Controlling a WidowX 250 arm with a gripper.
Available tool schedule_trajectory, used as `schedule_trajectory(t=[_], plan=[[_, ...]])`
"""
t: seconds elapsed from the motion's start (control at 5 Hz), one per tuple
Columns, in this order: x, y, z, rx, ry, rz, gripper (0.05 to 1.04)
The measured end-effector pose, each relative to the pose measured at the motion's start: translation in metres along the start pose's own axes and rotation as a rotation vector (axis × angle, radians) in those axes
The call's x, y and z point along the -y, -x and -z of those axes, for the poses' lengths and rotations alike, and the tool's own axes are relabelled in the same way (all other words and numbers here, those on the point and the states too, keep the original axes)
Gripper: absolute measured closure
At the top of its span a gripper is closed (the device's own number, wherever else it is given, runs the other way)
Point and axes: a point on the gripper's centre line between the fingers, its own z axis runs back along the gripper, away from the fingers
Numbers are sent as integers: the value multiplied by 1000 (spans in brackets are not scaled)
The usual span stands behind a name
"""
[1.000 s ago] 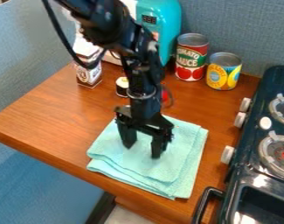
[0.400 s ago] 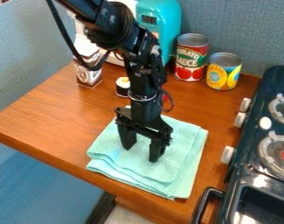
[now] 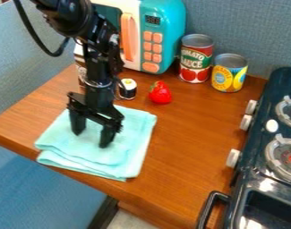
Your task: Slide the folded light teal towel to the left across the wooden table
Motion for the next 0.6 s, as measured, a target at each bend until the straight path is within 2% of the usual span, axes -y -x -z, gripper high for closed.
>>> schedule_trajectory(t=[0.4, 0.6], plan=[[-25, -15, 5, -55, 10, 11, 84], [-29, -18, 7, -73, 39, 21, 84]])
